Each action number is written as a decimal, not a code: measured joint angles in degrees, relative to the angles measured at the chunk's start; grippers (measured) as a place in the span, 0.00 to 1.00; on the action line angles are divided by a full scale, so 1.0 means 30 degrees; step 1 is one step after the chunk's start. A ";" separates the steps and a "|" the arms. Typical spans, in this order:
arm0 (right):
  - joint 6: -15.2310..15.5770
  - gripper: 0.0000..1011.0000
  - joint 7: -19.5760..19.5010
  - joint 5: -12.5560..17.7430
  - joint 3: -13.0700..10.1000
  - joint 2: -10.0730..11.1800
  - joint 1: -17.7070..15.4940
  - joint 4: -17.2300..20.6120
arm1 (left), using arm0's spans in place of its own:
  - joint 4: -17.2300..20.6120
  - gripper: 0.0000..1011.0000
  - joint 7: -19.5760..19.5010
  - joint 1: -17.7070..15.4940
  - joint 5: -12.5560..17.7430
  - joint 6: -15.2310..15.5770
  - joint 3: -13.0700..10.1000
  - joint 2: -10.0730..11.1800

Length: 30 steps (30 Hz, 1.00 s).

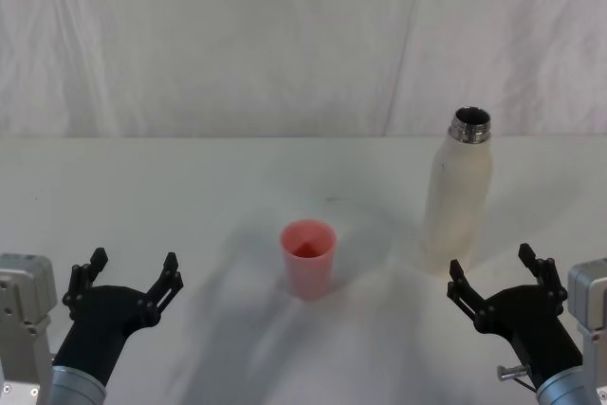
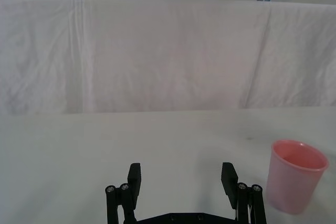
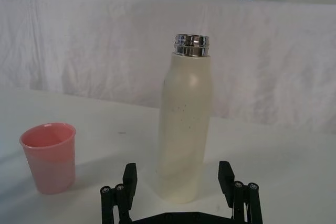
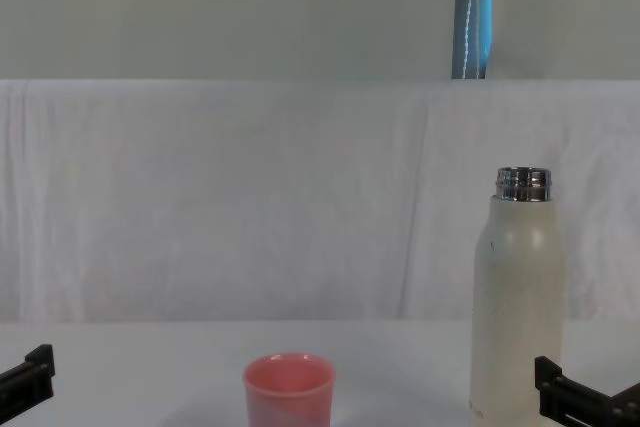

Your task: Grasp the thermos with one hand and pour water into the cup lid.

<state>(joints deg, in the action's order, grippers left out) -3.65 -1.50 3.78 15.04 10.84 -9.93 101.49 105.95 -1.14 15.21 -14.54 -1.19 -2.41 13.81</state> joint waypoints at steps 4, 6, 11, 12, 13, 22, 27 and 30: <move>-0.0001 0.99 0.0001 0.0000 0.0000 0.0000 -0.0001 0.0001 | 0.0000 0.99 0.0000 -0.0001 0.0000 0.0000 0.0001 -0.0001; -0.0001 0.99 0.0000 0.0000 0.0000 0.0000 0.0000 0.0000 | 0.0000 0.99 0.0000 0.0000 0.0000 0.0001 0.0001 -0.0001; 0.0000 0.99 -0.0001 -0.0001 0.0000 0.0000 0.0000 0.0000 | 0.0000 0.99 0.0000 0.0000 0.0001 0.0001 0.0001 -0.0001; -0.0001 0.99 0.0000 0.0000 0.0000 0.0000 0.0000 0.0001 | 0.0000 0.99 -0.0001 -0.0001 0.0000 0.0000 0.0001 -0.0001; -0.0001 0.99 0.0000 -0.0001 0.0000 0.0000 -0.0001 0.0001 | 0.0000 0.99 0.0000 0.0000 0.0000 0.0001 0.0000 -0.0001; -0.0001 0.99 0.0001 0.0000 0.0000 0.0000 0.0000 0.0001 | 0.0000 0.99 0.0000 0.0000 0.0000 0.0001 0.0001 0.0000; -0.0001 0.99 0.0001 0.0000 0.0000 0.0000 -0.0001 0.0000 | 0.0000 0.99 -0.0001 0.0000 0.0000 0.0002 0.0000 0.0000; 0.0000 0.99 0.0000 0.0000 0.0000 0.0000 0.0000 0.0000 | 0.0000 0.99 0.0000 0.0000 0.0001 0.0001 0.0000 0.0000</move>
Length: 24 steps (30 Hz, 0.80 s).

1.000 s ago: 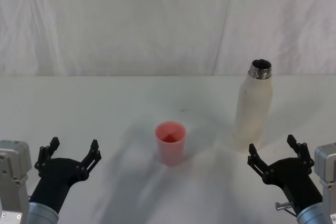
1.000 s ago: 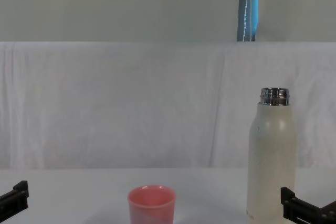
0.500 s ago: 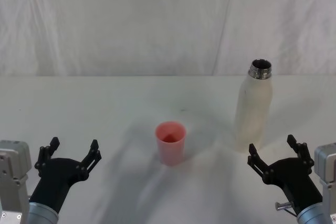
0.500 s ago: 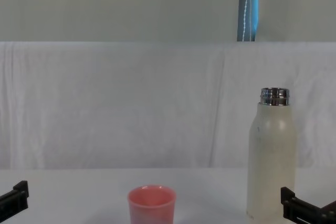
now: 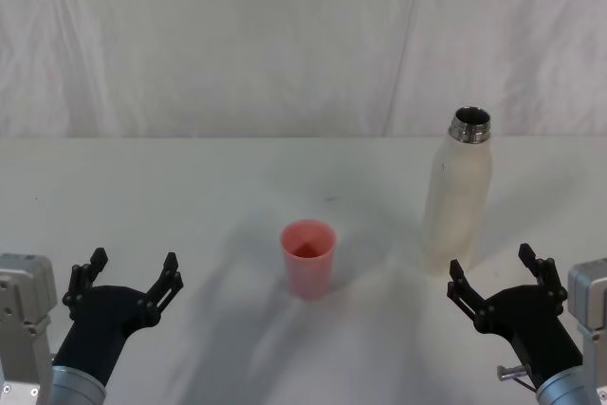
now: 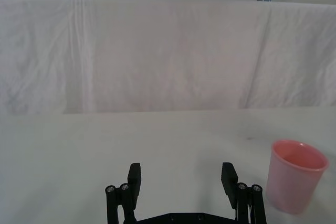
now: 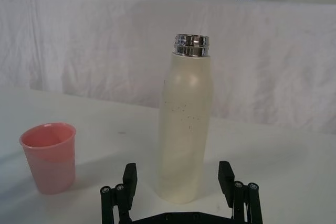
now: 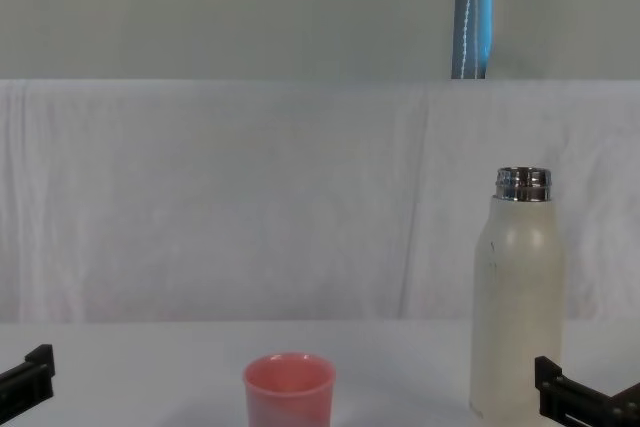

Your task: Grasp the thermos with one hand and pour water into the cup lid.

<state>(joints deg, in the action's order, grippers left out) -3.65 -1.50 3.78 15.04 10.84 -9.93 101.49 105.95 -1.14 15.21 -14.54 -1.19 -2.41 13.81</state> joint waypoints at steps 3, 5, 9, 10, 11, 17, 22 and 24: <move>0.0000 0.99 0.0000 0.0000 -0.0001 0.0000 0.0000 0.0001 | 0.0001 0.99 0.0000 -0.0001 -0.0001 0.0000 -0.0001 -0.0001; 0.0000 0.99 0.0000 0.0000 -0.0001 0.0000 0.0000 0.0001 | 0.0000 0.99 0.0000 0.0000 -0.0001 0.0000 0.0000 -0.0001; 0.0000 0.99 0.0001 0.0000 0.0000 0.0001 0.0000 0.0001 | 0.0000 0.99 -0.0001 -0.0001 -0.0001 0.0000 0.0000 0.0000; 0.0000 0.99 0.0001 -0.0001 0.0000 0.0000 0.0000 0.0002 | 0.0000 0.99 0.0000 0.0000 -0.0001 0.0000 0.0000 -0.0001; 0.0000 0.99 0.0000 0.0000 0.0000 0.0000 0.0000 0.0000 | 0.0000 0.99 0.0000 -0.0001 0.0000 0.0000 0.0000 -0.0001; 0.0000 0.99 0.0001 0.0000 0.0000 -0.0001 0.0000 0.0002 | 0.0000 0.99 0.0000 0.0000 -0.0001 -0.0001 0.0000 -0.0001; 0.0010 0.99 0.0303 -0.0110 -0.0197 -0.0193 -0.0103 0.0074 | 0.0000 0.99 0.0000 0.0000 -0.0001 0.0000 0.0000 0.0000; 0.0027 0.99 0.0419 -0.0156 -0.0282 -0.0242 -0.0144 0.0122 | 0.0000 0.99 -0.0001 0.0000 -0.0001 -0.0001 0.0000 0.0000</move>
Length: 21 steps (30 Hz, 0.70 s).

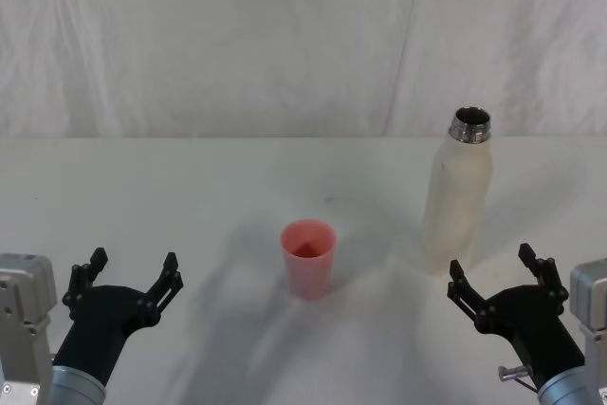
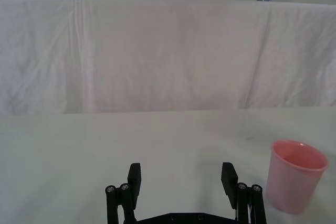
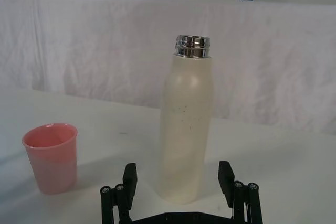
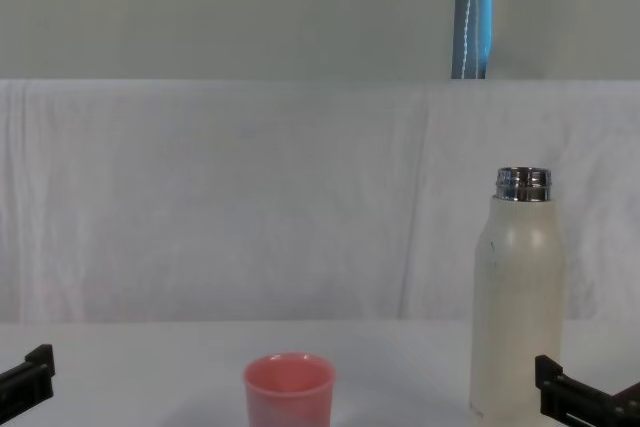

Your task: Grasp the thermos with one hand and pour water into the cup lid.

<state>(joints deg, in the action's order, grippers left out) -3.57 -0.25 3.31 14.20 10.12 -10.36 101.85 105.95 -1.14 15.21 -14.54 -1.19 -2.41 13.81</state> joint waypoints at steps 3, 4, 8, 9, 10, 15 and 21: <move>0.0078 0.99 0.0170 -0.0092 -0.0168 -0.0100 -0.0052 0.0071 | -0.0001 0.99 0.0001 0.0000 -0.0001 0.0000 0.0000 -0.0001; 0.0111 0.99 0.0209 -0.0111 -0.0211 -0.0121 -0.0059 0.0094 | 0.0000 0.99 0.0001 0.0000 0.0000 0.0000 -0.0001 0.0000; 0.0441 0.99 0.0510 -0.0131 -0.0436 -0.0232 -0.0043 0.0281 | 0.0000 0.99 0.0000 0.0000 0.0000 0.0001 0.0000 -0.0001; 0.0606 0.99 0.0634 -0.0128 -0.0517 -0.0279 -0.0004 0.0352 | -0.0001 0.99 0.0001 0.0000 0.0000 0.0000 -0.0001 0.0000; 0.0709 0.99 0.0710 -0.0120 -0.0563 -0.0311 0.0026 0.0391 | 0.0000 0.99 0.0001 -0.0001 0.0000 0.0000 0.0000 0.0000; 0.1275 0.99 0.1161 -0.0097 -0.0790 -0.0445 0.0326 0.0509 | 0.0000 0.99 0.0001 0.0000 0.0000 0.0000 -0.0001 0.0000; 0.2101 0.99 0.1726 -0.0150 -0.0997 -0.0607 0.0884 0.0508 | 0.0000 0.99 0.0001 0.0000 0.0000 0.0000 -0.0001 -0.0001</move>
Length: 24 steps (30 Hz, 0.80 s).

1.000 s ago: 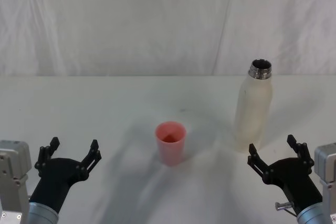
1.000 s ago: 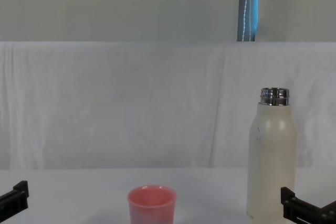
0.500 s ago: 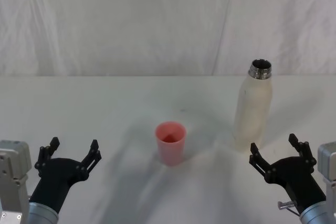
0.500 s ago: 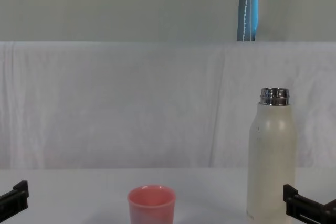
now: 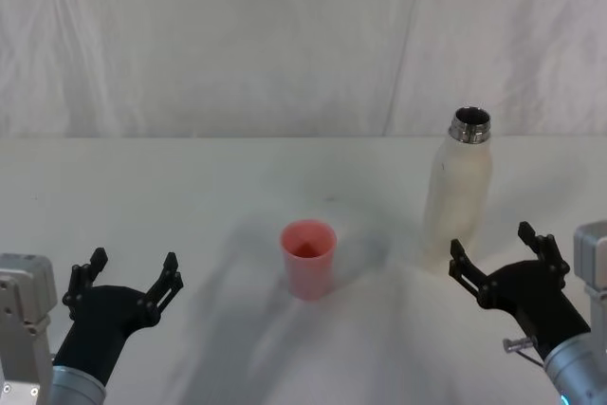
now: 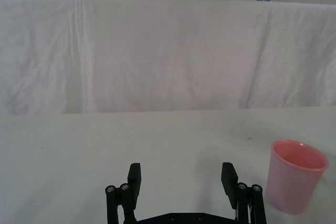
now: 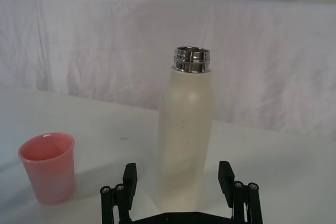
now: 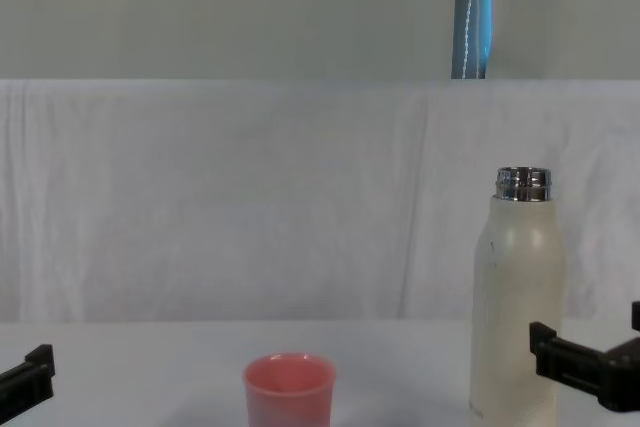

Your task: Grasp the thermos with one hand and pour water into the cup lid.

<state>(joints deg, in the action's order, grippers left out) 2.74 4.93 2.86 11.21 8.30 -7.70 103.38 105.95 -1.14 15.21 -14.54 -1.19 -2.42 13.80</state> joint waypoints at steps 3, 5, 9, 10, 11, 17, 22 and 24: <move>0.0408 0.99 0.0286 -0.0005 -0.0090 -0.0083 0.0361 -0.0046 | 0.0000 0.99 0.0000 0.0000 0.0000 0.0000 0.0000 0.0001; 0.0644 0.99 0.0466 0.0022 -0.0142 -0.0135 0.0619 -0.0113 | 0.0000 0.99 0.0000 -0.0001 0.0001 0.0000 0.0001 0.0001; 0.1023 0.99 0.0723 0.0147 -0.0235 -0.0223 0.1051 -0.0243 | 0.0000 0.99 0.0000 -0.0001 0.0000 0.0001 0.0001 0.0000; 0.1101 0.99 0.0777 0.0188 -0.0254 -0.0240 0.1143 -0.0268 | 0.0000 0.99 -0.0001 0.0000 0.0000 0.0000 0.0001 0.0001; 0.1176 0.99 0.0826 0.0228 -0.0271 -0.0254 0.1229 -0.0290 | 0.0000 0.99 0.0000 0.0000 0.0000 0.0001 0.0001 0.0001; 0.1712 0.99 0.1295 0.0635 -0.0345 -0.0243 0.1814 -0.0440 | 0.0000 0.99 0.0000 0.0000 0.0000 0.0001 0.0000 0.0000; 0.1956 0.99 0.1548 0.0928 -0.0374 -0.0137 0.2225 -0.0565 | 0.0000 0.99 0.0000 0.0000 0.0000 0.0000 0.0000 0.0001; 0.1991 0.99 0.1584 0.0979 -0.0375 -0.0099 0.2327 -0.0599 | 0.0000 0.99 0.0000 0.0000 0.0001 0.0000 0.0000 0.0001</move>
<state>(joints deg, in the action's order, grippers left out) 8.71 9.69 5.80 10.08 8.00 -0.72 101.58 105.95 -1.14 15.21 -14.54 -1.19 -2.42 13.81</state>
